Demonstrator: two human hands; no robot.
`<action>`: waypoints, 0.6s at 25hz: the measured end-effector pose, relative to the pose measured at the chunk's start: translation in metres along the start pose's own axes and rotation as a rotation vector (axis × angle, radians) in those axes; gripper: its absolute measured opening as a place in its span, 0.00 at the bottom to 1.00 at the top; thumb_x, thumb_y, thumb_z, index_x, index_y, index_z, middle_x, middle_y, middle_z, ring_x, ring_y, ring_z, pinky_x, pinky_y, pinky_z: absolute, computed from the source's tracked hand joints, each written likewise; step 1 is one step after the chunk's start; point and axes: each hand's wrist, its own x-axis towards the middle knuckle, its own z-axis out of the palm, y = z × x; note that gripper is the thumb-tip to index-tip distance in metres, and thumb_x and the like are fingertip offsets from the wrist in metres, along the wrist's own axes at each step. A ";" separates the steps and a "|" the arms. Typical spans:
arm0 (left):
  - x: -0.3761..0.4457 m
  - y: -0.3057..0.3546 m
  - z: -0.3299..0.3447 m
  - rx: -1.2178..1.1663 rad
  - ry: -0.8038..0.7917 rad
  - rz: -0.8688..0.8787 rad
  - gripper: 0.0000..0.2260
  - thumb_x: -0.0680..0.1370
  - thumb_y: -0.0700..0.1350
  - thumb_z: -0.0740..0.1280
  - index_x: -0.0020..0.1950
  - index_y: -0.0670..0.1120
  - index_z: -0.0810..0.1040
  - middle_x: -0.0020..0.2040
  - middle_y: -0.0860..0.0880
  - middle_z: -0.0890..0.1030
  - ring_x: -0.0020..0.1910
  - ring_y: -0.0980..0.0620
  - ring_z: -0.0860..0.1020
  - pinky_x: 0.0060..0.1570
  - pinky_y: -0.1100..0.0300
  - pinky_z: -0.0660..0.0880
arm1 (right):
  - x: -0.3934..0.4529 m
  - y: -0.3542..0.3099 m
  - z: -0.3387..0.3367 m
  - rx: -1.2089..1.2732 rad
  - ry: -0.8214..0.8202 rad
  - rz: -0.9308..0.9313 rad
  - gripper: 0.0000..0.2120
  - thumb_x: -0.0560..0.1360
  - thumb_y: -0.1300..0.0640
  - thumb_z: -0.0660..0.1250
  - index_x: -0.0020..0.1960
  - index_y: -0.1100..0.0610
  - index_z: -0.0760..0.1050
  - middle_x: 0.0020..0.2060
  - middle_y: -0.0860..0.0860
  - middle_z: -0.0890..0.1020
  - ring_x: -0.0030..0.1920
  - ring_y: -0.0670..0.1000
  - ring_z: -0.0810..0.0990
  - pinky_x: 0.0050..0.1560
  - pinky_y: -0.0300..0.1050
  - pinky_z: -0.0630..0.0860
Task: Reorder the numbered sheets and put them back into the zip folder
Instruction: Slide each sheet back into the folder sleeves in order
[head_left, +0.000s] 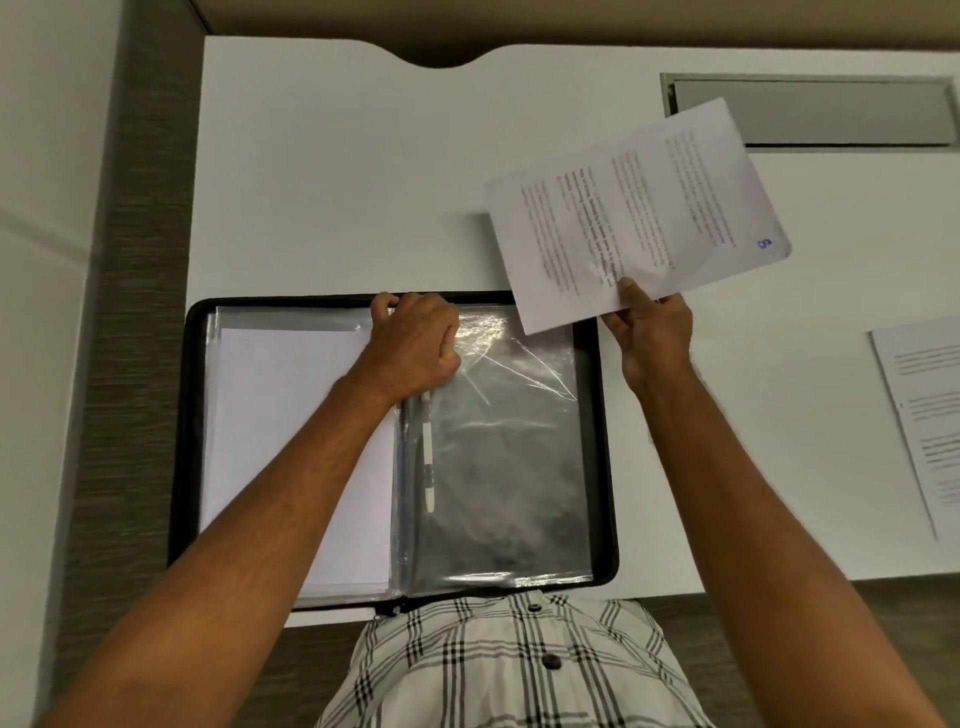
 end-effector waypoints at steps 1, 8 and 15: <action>0.002 0.001 -0.004 -0.029 -0.030 -0.004 0.04 0.71 0.42 0.63 0.41 0.51 0.71 0.43 0.54 0.74 0.48 0.50 0.73 0.60 0.49 0.59 | 0.002 -0.001 0.005 0.031 -0.001 0.013 0.16 0.80 0.66 0.71 0.67 0.60 0.76 0.60 0.56 0.86 0.59 0.57 0.86 0.54 0.52 0.85; 0.018 0.005 -0.007 -0.215 0.025 -0.115 0.16 0.73 0.50 0.65 0.60 0.55 0.76 0.48 0.56 0.77 0.54 0.53 0.73 0.63 0.49 0.58 | 0.014 -0.010 0.029 0.035 -0.066 0.017 0.19 0.81 0.65 0.70 0.71 0.60 0.75 0.61 0.58 0.85 0.59 0.57 0.87 0.54 0.53 0.85; 0.018 0.012 0.003 -0.244 0.127 -0.134 0.06 0.81 0.47 0.65 0.48 0.55 0.81 0.48 0.58 0.81 0.50 0.56 0.76 0.54 0.55 0.54 | 0.026 -0.012 0.047 -0.041 -0.091 0.005 0.21 0.81 0.63 0.70 0.73 0.60 0.73 0.62 0.57 0.85 0.59 0.57 0.86 0.52 0.53 0.85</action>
